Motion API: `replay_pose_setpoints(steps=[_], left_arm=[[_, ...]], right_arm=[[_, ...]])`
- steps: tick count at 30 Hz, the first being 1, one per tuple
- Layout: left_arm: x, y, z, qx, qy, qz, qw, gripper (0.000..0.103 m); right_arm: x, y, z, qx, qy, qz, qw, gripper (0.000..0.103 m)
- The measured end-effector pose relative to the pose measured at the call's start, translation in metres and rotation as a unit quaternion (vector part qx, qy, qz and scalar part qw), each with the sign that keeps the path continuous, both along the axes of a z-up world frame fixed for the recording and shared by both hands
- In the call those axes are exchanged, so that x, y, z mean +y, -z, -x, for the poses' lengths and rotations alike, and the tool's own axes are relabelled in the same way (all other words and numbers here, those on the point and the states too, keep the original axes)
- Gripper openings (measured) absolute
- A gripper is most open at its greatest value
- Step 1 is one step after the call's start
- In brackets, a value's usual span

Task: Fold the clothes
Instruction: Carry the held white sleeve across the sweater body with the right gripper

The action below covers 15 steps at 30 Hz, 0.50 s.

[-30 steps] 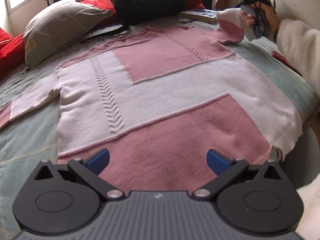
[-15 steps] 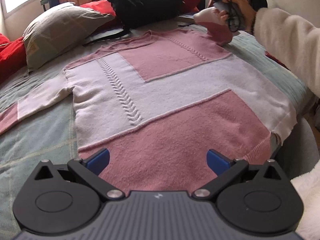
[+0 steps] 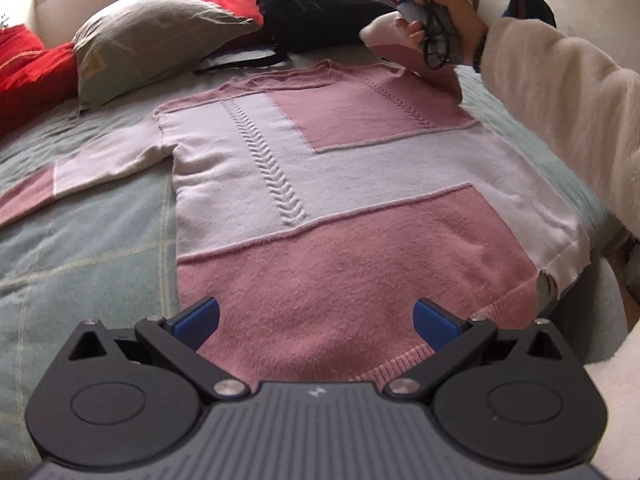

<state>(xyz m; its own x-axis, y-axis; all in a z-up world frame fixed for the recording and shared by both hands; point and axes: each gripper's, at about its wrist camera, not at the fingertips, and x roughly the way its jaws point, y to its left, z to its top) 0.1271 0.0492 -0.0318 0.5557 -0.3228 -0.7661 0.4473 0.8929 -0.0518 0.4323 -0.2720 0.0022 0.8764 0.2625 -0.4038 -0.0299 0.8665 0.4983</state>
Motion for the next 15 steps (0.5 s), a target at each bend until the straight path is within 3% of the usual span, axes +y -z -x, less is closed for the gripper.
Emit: replay_pose_setpoints(steps=[9,15], left_arm=[[0.002,0.003,0.004,0.004,-0.008,-0.003,1.0,0.102],[0.001,0.006,0.004,0.008,-0.011,-0.008,0.9999,0.102]], right_arm=[[0.044,0.018,-0.001,0.012,-0.034,0.033,0.999,0.103],[0.05,0.044,-0.001,0.037,-0.044,0.027,0.998,0.103]])
